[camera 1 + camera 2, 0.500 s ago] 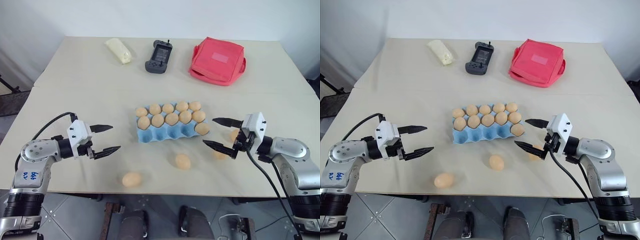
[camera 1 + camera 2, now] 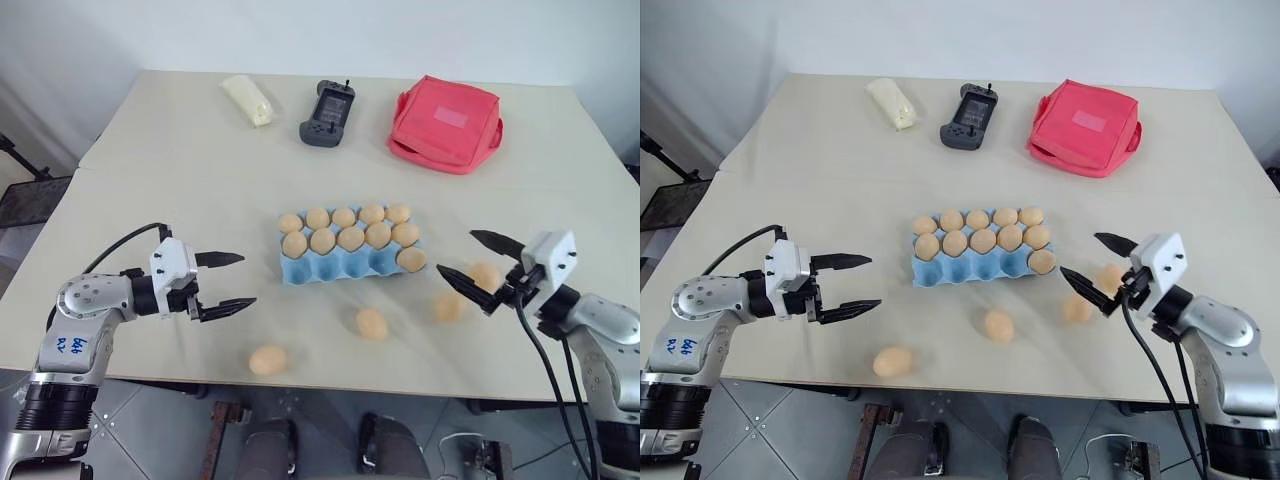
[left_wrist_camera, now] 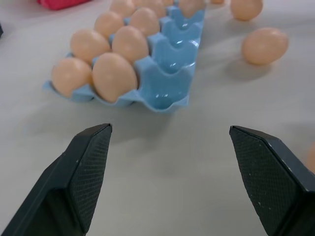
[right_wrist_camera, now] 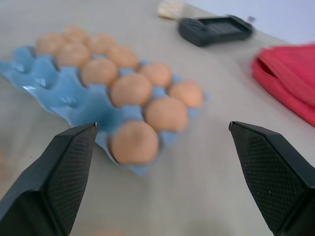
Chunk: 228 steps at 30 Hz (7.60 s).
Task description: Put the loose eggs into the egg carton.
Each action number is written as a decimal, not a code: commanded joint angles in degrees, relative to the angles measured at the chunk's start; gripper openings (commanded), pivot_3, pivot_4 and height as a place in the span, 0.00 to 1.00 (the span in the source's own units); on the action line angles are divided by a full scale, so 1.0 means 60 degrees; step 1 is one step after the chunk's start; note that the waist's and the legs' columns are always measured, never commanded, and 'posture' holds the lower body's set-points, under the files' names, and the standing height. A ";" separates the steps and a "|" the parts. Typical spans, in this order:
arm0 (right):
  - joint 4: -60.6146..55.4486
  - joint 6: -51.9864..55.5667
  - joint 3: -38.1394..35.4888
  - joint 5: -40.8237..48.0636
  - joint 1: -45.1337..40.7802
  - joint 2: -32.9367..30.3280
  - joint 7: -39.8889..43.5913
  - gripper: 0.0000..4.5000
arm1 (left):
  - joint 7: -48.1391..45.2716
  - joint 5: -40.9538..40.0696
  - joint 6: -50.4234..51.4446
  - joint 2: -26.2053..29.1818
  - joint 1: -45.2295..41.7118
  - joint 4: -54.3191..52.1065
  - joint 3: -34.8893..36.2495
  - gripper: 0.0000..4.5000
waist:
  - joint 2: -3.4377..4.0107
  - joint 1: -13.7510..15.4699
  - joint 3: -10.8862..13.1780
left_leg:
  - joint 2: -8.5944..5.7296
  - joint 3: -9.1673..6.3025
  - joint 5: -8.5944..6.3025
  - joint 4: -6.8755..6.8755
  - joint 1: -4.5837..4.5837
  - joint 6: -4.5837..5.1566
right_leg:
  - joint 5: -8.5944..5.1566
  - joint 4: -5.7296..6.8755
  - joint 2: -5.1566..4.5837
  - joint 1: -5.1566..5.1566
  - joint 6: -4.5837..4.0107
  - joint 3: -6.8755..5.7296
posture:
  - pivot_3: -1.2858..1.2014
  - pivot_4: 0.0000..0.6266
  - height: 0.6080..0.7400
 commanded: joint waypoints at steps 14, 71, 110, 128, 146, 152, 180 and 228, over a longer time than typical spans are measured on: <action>0.1457 0.0484 -0.0267 -0.0257 -0.0498 0.0364 -0.1153 1.00 | -0.0058 -0.0026 -0.0090 -0.0236 -0.0458 -0.0525 -0.0406 0.90 | 0.0003 -0.0271 0.0002 | 0.0021 0.0044 0.0022 0.0013 0.0022 0.0016 | 0.0032 0.0007 0.0008 -0.0003 -0.0053 0.0040 | 0.52 0.24 1.00; 0.0958 0.0090 -0.1464 0.0419 0.1476 -0.1283 0.2185 0.99 | 0.0660 0.0065 -0.0113 -0.0464 -0.0152 0.0071 0.0029 0.92 | 0.0018 -0.0111 0.0010 | 0.0023 0.0079 -0.0004 0.0081 -0.0058 0.0059 | 0.0091 -0.0088 0.0017 -0.0013 -0.0011 0.0025 | 0.52 0.24 1.00; 0.1558 0.1890 0.4349 -0.0787 -0.4712 0.1592 0.1072 0.54 | 0.0929 -0.0057 0.0387 -0.0320 0.0095 -0.0508 0.0325 0.92 | 0.0024 -0.0264 0.0013 | 0.0115 0.0078 -0.0016 0.0132 -0.0085 0.0030 | 0.0140 -0.0072 0.0091 -0.0048 -0.0046 0.0032 | 0.52 0.24 1.00; 0.0322 0.0583 0.2067 0.0078 -0.2475 0.0050 0.2435 1.00 | 0.0931 0.0082 0.0171 -0.0328 0.0324 -0.0419 0.0453 0.92 | 0.0024 -0.0196 0.0013 | 0.0128 0.0113 -0.0035 0.0133 -0.0101 0.0021 | 0.0140 -0.0092 0.0119 -0.0060 -0.0044 0.0029 | 0.52 0.24 1.00; 0.1563 -0.1946 0.0686 -0.0141 0.0000 -0.0848 0.3202 1.00 | 0.0633 0.0278 -0.0286 -0.0195 0.0336 0.0267 0.0389 0.92 | 0.0023 -0.0265 0.0013 | 0.0158 0.0219 -0.0036 0.0137 -0.0032 0.0045 | 0.0162 -0.0095 0.0129 -0.0062 -0.0072 0.0156 | 0.52 0.24 1.00; -0.0129 0.0091 0.2284 0.0019 -0.0586 -0.0931 0.2976 1.00 | 0.0577 0.0251 -0.0285 -0.0106 0.0471 0.0221 0.0521 0.92 | 0.0024 -0.0253 0.0013 | 0.0179 0.0241 -0.0042 0.0135 0.0004 0.0037 | 0.0168 -0.0094 0.0136 -0.0072 -0.0088 0.0196 | 0.52 0.24 1.00; 0.0021 0.1221 0.4964 -0.0532 -0.3319 0.1506 0.2079 0.51 | -0.0409 -0.0268 -0.0182 0.0203 0.0801 -0.0365 0.0621 0.92 | 0.0022 -0.0311 0.0012 | 0.0226 0.0371 -0.0124 0.0188 -0.0081 0.0046 | 0.0181 -0.0071 0.0178 -0.0204 -0.0072 0.0219 | 0.52 0.24 1.00; 0.1310 0.0665 0.4968 -0.0774 -0.3399 0.1636 0.2718 0.52 | 0.0012 -0.0446 0.0238 0.0296 0.1476 -0.1036 0.0792 0.92 | 0.0015 -0.0309 0.0008 | 0.0297 0.0480 -0.0183 0.0284 -0.0086 0.0050 | 0.0209 -0.0019 0.0213 -0.0260 -0.0105 0.0249 | 0.52 0.24 1.00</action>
